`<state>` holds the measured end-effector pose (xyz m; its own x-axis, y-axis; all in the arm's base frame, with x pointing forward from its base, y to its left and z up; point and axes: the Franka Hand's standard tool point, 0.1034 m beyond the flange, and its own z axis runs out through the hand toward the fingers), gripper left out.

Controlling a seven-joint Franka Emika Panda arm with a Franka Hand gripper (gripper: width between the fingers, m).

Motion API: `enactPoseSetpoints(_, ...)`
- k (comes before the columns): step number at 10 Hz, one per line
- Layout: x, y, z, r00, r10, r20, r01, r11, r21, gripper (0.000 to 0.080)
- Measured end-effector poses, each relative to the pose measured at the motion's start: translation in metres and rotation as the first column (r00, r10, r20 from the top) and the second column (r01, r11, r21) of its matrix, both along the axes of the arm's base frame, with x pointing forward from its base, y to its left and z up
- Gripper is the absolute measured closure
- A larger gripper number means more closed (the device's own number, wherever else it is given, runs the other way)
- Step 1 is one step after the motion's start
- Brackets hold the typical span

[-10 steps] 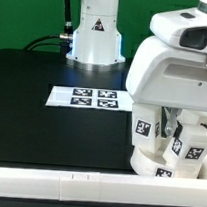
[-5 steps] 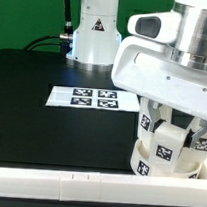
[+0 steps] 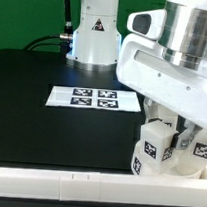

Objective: Assemble stool

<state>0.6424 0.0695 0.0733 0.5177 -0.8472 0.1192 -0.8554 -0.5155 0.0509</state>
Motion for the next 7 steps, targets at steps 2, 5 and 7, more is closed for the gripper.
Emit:
enactPoseSetpoints(2,-0.008,-0.007,-0.003,0.945,-0.323,0.051,0.324,0.946,-0.004,0.0459)
enactPoseSetpoints(5,-0.019,-0.010,-0.005,0.817,-0.570,0.089,0.573,0.819,-0.013,0.0459)
enactPoseSetpoints(7,-0.022,-0.011,-0.005,0.772,-0.628,0.104,0.633,0.774,-0.022,0.0459)
